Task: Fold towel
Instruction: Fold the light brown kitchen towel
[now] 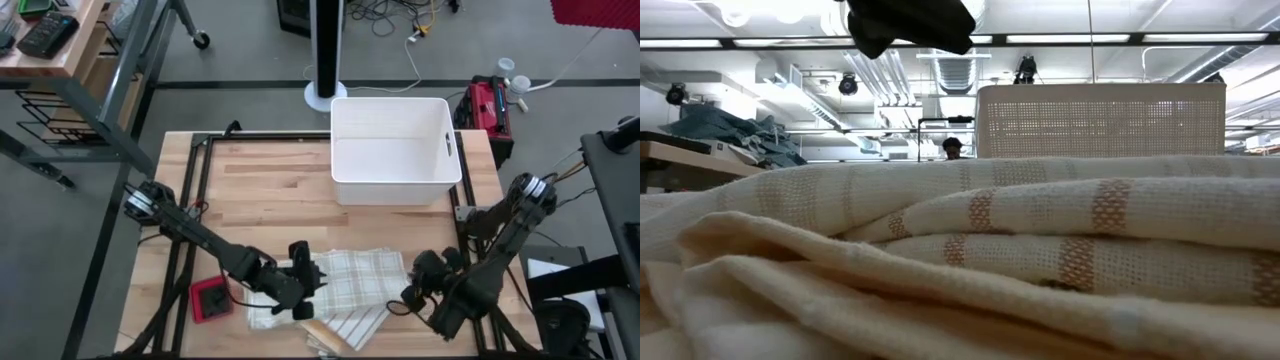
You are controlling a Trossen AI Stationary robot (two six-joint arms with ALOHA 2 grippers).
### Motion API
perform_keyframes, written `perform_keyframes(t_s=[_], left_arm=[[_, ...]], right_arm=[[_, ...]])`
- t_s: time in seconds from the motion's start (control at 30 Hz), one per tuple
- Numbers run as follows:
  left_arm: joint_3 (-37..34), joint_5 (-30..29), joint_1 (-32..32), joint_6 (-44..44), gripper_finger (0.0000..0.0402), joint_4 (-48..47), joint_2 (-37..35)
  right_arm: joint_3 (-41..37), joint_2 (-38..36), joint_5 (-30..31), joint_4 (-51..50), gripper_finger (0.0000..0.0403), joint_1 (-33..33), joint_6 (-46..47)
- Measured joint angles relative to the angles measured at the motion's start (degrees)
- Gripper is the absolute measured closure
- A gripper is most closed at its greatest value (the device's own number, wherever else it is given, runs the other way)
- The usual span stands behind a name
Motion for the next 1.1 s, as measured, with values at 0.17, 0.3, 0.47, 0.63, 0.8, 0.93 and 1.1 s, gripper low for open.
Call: perform_keyframes(t_s=[0.17, 0.3, 0.47, 0.63, 0.8, 0.93, 1.1], left_arm=[[0.97, 0.02, -0.82, 2.93, 0.0325, -2.01, 0.00], [1.16, -0.05, -0.77, 5.14, 0.0320, -2.90, -0.04], [1.15, -0.11, -0.78, 7.42, 0.0315, -2.98, -0.07], [-0.96, -0.27, -0.53, 7.40, 0.0323, -0.97, -0.09], [-5.93, -0.31, -0.41, 7.32, 0.0326, 4.46, -0.09], [-8.65, -0.22, -0.32, 6.88, 0.0325, 8.11, -0.09], [-10.16, -0.20, 0.27, 6.05, 0.0325, 10.70, -0.09]], right_arm=[[-12.06, -5.93, 3.40, 16.89, 0.0292, 1.96, 2.29], [-20.76, -9.18, 3.91, 24.81, 0.0296, 2.44, 6.32], [-27.60, -9.36, 4.10, 28.18, 0.0287, 2.40, 11.88], [-32.67, -9.34, 4.03, 38.43, 0.0270, 2.42, 10.81], [-37.01, -9.35, 2.14, 44.99, 0.0234, 2.42, 11.59], [-40.05, -9.34, 1.47, 45.86, 0.0191, 2.40, 14.48], [-45.77, -10.41, 3.24, 57.98, 0.0144, 2.44, 11.87]])
